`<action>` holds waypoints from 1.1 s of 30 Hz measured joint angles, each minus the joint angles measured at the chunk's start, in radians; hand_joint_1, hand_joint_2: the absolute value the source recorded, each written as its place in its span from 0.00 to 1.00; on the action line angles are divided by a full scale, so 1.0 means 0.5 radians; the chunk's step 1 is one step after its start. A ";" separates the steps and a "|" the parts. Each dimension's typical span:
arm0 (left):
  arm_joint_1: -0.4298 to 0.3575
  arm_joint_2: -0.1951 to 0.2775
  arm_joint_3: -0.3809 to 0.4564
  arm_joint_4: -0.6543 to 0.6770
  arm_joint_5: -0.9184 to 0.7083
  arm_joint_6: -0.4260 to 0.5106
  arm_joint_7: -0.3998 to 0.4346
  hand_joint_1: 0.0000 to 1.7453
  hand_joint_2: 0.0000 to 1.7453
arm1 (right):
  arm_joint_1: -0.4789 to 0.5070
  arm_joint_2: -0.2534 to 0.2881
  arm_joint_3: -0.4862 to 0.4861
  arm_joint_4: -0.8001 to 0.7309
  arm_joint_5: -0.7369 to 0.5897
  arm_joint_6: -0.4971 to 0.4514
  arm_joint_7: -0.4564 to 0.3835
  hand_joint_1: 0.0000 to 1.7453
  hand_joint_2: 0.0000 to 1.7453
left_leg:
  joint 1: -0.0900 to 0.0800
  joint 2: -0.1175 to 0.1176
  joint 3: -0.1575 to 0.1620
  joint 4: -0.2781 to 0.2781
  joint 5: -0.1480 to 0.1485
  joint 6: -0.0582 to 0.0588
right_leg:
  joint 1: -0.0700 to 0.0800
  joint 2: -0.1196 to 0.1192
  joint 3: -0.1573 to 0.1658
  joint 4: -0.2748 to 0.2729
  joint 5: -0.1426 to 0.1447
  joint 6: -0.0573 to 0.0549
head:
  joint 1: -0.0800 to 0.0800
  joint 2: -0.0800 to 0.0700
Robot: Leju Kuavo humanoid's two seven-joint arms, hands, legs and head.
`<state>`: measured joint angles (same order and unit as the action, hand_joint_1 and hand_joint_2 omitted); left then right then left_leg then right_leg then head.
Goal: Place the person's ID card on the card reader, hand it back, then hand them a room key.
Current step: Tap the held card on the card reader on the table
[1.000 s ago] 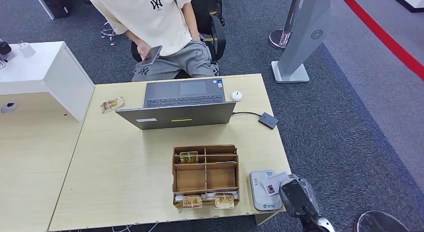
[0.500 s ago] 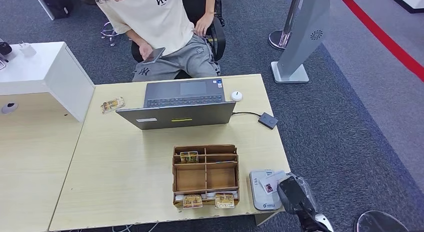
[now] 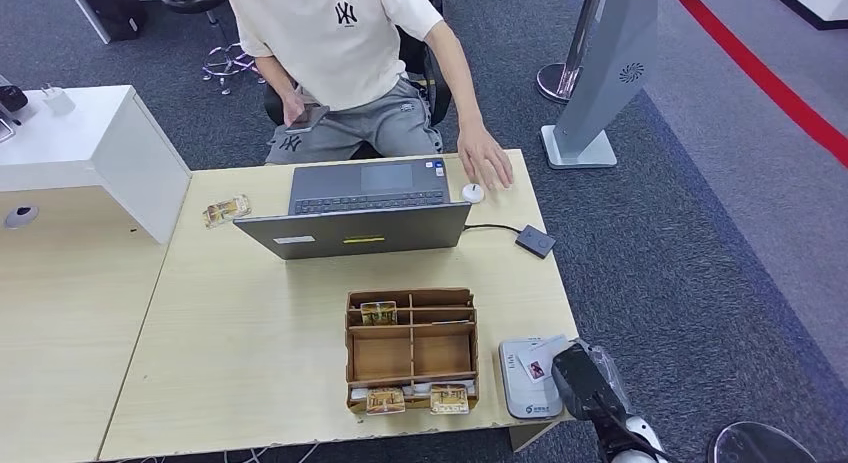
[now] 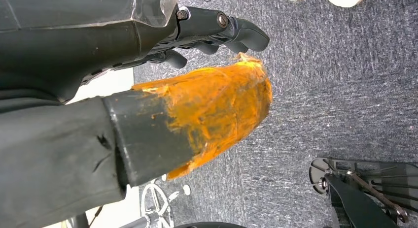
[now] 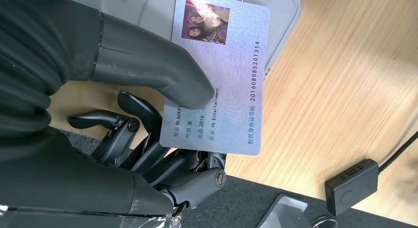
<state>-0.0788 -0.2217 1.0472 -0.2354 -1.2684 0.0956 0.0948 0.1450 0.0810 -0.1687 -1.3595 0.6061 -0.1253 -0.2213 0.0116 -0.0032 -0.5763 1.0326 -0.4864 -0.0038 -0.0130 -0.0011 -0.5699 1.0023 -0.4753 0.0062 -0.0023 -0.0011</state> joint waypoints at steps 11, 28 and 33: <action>0.000 0.002 0.004 0.000 0.001 -0.001 -0.003 0.00 0.00 | -0.014 -0.020 0.008 0.012 0.016 0.007 0.018 1.00 1.00 | 0.000 0.000 0.003 0.000 0.000 0.000 | 0.000 0.000 0.003 0.000 0.000 0.000 | 0.000 0.000; 0.000 0.002 0.032 0.000 0.005 -0.003 0.003 0.00 0.00 | -0.029 -0.041 0.049 0.042 0.038 0.014 0.042 1.00 1.00 | 0.000 0.001 0.006 0.000 0.000 0.000 | 0.000 0.000 0.006 -0.001 0.000 0.000 | 0.000 0.000; 0.000 0.003 0.034 0.000 0.006 -0.003 0.003 0.00 0.00 | -0.033 -0.041 0.052 0.047 0.038 0.005 0.042 1.00 1.00 | 0.000 0.002 0.008 0.000 -0.001 -0.001 | 0.000 0.001 0.007 -0.001 0.000 0.000 | 0.000 0.000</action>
<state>-0.0787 -0.2204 1.0643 -0.2354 -1.2656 0.0939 0.0965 0.1287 0.0603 -0.1427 -1.3359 0.6251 -0.1226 -0.2003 0.0116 -0.0021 -0.5724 1.0326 -0.4867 -0.0041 -0.0129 -0.0008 -0.5665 1.0019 -0.4752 0.0063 -0.0023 -0.0011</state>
